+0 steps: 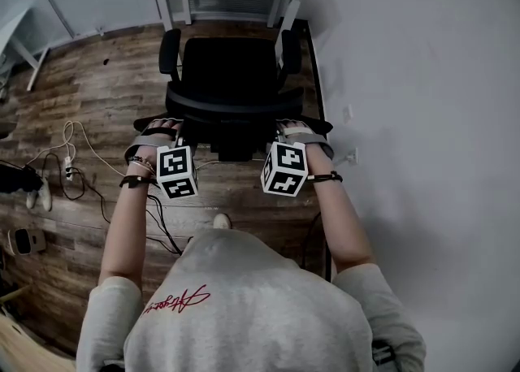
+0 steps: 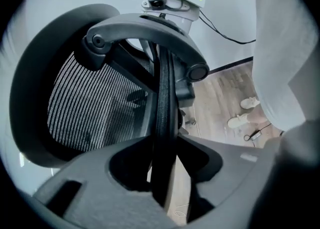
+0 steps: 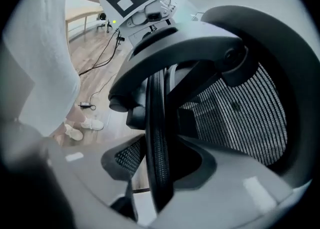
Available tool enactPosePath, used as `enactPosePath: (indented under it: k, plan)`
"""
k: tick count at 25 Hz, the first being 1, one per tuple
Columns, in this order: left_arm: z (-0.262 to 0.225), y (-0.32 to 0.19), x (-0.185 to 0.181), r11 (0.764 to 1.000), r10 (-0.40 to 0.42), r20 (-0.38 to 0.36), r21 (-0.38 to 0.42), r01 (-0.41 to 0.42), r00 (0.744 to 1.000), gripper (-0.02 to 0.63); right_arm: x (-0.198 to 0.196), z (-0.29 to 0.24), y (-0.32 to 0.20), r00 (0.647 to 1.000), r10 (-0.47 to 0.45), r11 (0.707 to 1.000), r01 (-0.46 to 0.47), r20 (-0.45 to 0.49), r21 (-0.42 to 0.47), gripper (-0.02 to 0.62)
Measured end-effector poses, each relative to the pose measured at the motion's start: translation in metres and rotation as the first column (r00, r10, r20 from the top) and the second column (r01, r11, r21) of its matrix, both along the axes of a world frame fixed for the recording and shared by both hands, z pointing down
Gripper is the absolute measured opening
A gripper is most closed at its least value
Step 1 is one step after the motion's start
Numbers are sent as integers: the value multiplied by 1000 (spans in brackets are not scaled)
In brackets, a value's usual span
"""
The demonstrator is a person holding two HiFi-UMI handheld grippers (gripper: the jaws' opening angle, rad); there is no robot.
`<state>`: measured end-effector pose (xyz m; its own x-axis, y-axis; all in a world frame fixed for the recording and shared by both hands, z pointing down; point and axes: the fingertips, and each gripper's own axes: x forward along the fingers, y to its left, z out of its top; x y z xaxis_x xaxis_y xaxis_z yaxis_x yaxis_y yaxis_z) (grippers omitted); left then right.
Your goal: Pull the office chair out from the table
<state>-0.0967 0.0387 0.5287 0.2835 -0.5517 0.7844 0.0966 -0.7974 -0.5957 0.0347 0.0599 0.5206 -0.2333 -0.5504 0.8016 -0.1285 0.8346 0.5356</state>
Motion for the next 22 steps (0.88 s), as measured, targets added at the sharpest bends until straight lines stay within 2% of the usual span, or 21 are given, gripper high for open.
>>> enactPosePath:
  k: [9,17,22]
  plan:
    - [-18,3,-4,999,-33,-10,16,33,999,202,0,-12,2,1000,-8,999,7,24,38,176]
    - [-39,16,-2,995,-92,-138,15,95,986,192,-1,-30,11,996,-2,997,-5,87,77,175]
    - [-45,19,-4,991,-115,-190,38,125,975,169,0,-36,14,991,17,996,-29,134,89,172]
